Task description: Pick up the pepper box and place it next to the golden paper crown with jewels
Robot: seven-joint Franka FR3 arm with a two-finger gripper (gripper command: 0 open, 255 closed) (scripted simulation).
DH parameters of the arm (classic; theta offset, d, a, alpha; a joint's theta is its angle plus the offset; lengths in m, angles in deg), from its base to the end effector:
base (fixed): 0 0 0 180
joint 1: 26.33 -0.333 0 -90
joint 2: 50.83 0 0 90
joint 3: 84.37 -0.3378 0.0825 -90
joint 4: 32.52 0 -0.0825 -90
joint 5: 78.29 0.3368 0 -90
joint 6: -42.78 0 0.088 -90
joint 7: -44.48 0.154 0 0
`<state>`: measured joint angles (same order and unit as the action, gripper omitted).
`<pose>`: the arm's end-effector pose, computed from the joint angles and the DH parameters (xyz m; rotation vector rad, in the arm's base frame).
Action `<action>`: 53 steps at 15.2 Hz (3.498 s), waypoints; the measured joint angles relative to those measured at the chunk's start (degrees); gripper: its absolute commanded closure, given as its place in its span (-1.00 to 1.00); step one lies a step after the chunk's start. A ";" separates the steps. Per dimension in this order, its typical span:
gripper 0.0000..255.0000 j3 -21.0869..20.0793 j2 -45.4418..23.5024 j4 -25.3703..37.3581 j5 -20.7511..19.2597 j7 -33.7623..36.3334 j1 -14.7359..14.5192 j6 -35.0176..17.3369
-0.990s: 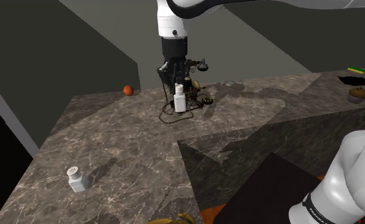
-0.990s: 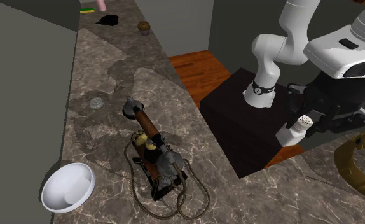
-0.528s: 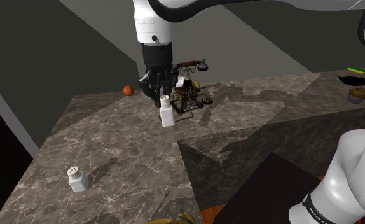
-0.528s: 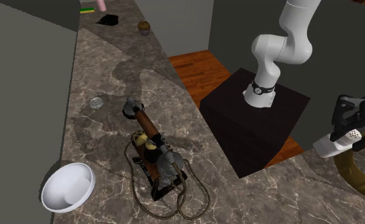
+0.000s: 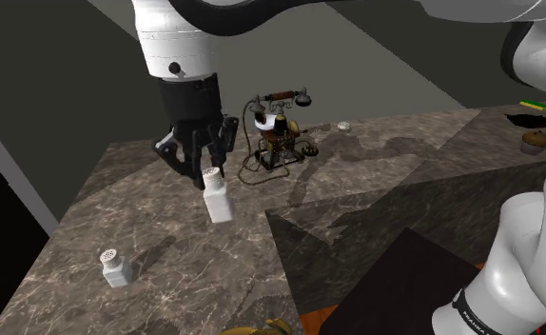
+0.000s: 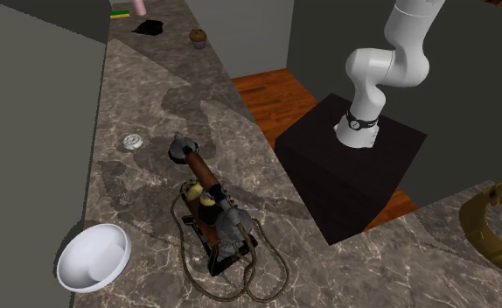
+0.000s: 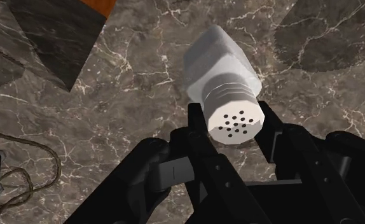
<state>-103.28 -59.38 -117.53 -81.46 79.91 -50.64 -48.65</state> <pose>0.4179 0.3634 0.5630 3.1104 0.2110 -0.0282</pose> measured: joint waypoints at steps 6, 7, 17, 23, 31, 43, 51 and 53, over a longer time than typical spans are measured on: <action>1.00 -2.81 -6.28 7.17 -2.43 7.84 -5.51 1.50; 1.00 -2.89 -6.62 7.01 -2.57 8.21 -5.75 1.02; 1.00 -2.78 -5.51 -1.90 -2.22 8.44 -5.19 -6.80; 1.00 -2.66 -5.99 -5.96 -2.45 8.64 -5.07 -11.30; 1.00 -2.51 -6.72 -11.11 -2.87 9.06 -5.02 -17.12; 1.00 -2.03 -9.35 -16.90 -4.14 9.87 -5.13 -25.35; 1.00 -1.90 -10.07 -18.06 -4.51 10.15 -5.21 -27.19; -1.00 -1.90 -10.07 -18.07 -4.51 10.15 -5.21 -27.20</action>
<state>-105.19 -69.46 -135.60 -85.97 90.06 -55.86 -75.85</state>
